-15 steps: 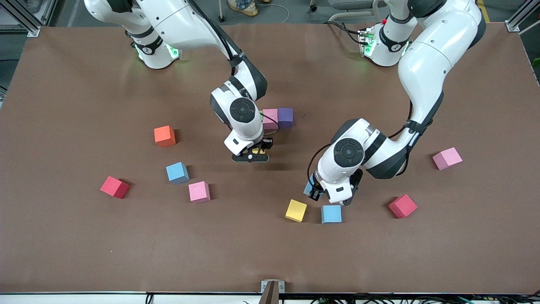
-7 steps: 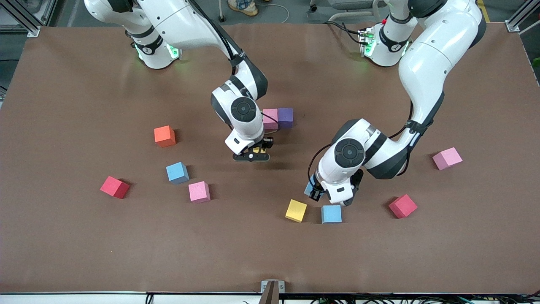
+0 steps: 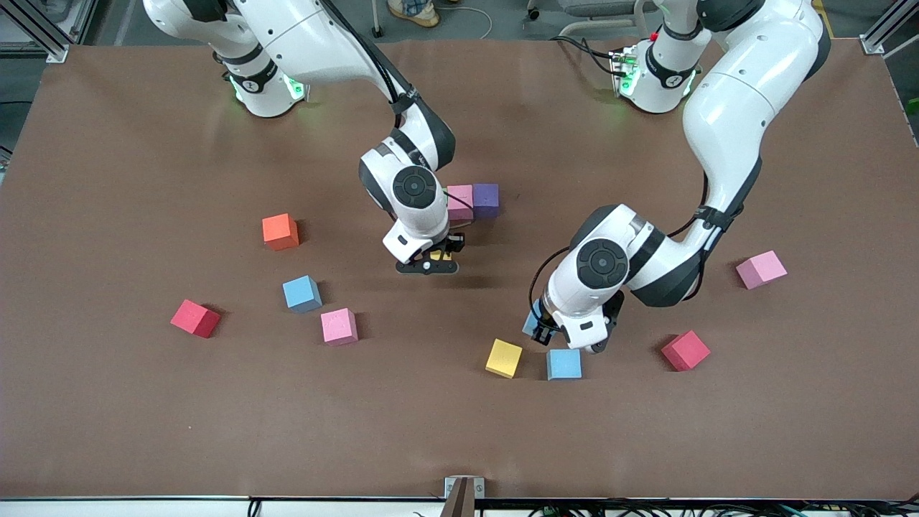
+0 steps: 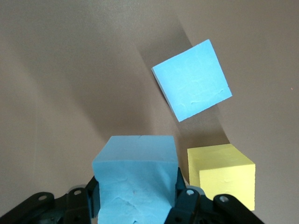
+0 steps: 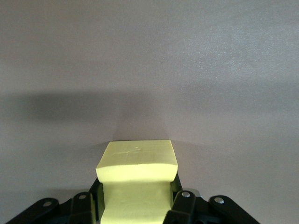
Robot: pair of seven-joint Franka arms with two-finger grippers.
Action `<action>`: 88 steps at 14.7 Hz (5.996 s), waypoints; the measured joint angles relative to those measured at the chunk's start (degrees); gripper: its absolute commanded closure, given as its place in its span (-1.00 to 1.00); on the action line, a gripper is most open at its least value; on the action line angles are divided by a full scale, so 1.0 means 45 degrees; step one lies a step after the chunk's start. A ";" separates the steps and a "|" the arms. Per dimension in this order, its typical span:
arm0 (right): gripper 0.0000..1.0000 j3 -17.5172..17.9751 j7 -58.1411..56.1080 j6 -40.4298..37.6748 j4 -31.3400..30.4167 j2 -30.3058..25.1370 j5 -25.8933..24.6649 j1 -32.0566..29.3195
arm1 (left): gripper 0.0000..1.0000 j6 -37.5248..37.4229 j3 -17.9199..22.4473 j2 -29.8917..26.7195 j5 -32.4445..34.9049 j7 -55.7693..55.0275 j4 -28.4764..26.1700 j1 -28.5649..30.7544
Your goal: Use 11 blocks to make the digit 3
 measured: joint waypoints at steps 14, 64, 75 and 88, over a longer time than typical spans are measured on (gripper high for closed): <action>-1.00 -0.0063 -0.0043 0.0003 -0.0004 0.0039 -0.0006 0.0000 | 0.67 -0.0054 -0.0291 -0.0041 -0.0653 -0.4527 -0.0533 -0.0387; 0.99 -0.0491 -0.6310 0.0569 0.0896 0.0722 -0.0843 -0.4703 | 0.66 0.2282 -0.0517 -0.0055 0.1683 -1.1372 -0.3115 -0.3022; 1.00 -0.0182 -0.2246 0.0556 0.1124 0.0721 -0.0810 -0.4555 | 0.66 0.2335 -0.0394 0.0018 0.1683 -1.1372 -0.3109 -0.3131; 0.99 -0.0171 0.4023 0.0542 0.1523 0.0721 0.0014 -0.3990 | 0.37 0.2361 -0.0203 -0.0021 0.1683 -1.1373 -0.3034 -0.3365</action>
